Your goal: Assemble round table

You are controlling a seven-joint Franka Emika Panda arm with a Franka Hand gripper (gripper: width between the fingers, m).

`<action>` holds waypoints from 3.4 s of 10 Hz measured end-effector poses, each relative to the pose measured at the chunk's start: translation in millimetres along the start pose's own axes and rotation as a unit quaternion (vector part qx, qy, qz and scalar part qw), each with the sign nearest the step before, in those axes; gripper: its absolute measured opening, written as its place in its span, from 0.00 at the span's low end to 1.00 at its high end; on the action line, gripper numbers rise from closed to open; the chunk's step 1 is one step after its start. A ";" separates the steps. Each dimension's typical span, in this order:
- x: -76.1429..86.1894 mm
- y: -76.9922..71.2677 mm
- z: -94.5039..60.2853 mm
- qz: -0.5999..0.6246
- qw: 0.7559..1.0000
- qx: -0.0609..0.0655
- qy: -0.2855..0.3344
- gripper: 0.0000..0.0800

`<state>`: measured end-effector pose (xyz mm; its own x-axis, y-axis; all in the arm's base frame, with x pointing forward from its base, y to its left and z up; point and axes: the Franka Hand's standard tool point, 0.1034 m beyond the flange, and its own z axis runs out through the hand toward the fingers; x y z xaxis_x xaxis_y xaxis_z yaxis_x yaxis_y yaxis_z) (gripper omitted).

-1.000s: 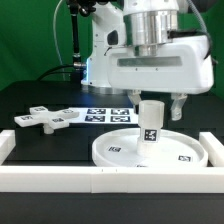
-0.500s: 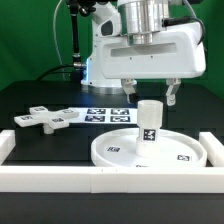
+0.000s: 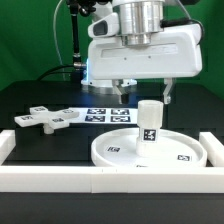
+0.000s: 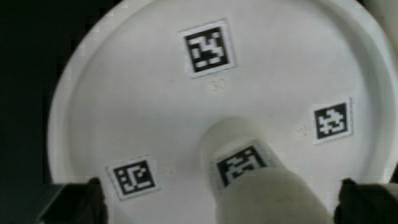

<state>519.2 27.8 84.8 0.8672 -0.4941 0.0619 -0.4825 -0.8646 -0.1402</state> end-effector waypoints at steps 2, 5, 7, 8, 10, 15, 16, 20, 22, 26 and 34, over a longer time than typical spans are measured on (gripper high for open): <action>-1.4 -2.2 1.6 -0.026 1.000 0.000 -0.001 0.81; -3.2 -2.2 3.6 -0.164 0.986 -0.008 0.005 0.81; 3.2 21.0 1.2 -0.270 0.963 -0.012 0.003 0.81; 10.7 35.4 -0.9 -0.273 0.962 -0.012 0.004 0.81; 17.5 49.3 -2.0 -0.275 0.961 -0.014 0.005 0.81; 17.0 73.4 -1.4 -0.257 0.966 -0.018 0.003 0.81; 16.8 95.9 -4.4 -0.227 0.974 -0.025 0.001 0.81; 27.0 128.1 -8.1 -0.222 0.974 -0.032 0.001 0.81; 27.4 129.7 -8.1 -0.221 0.975 -0.032 0.001 0.81; 24.0 175.3 -7.6 -0.166 0.985 -0.041 -0.023 0.81; 19.8 200.0 1.7 -0.179 0.982 -0.046 -0.039 0.81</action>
Offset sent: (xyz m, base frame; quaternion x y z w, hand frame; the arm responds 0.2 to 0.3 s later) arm 0.0000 0.0000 0.0000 0.0000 0.0000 -0.1938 0.9810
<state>440.0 -154.7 56.3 0.9884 -0.1510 0.0143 -0.1504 -0.9880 -0.0337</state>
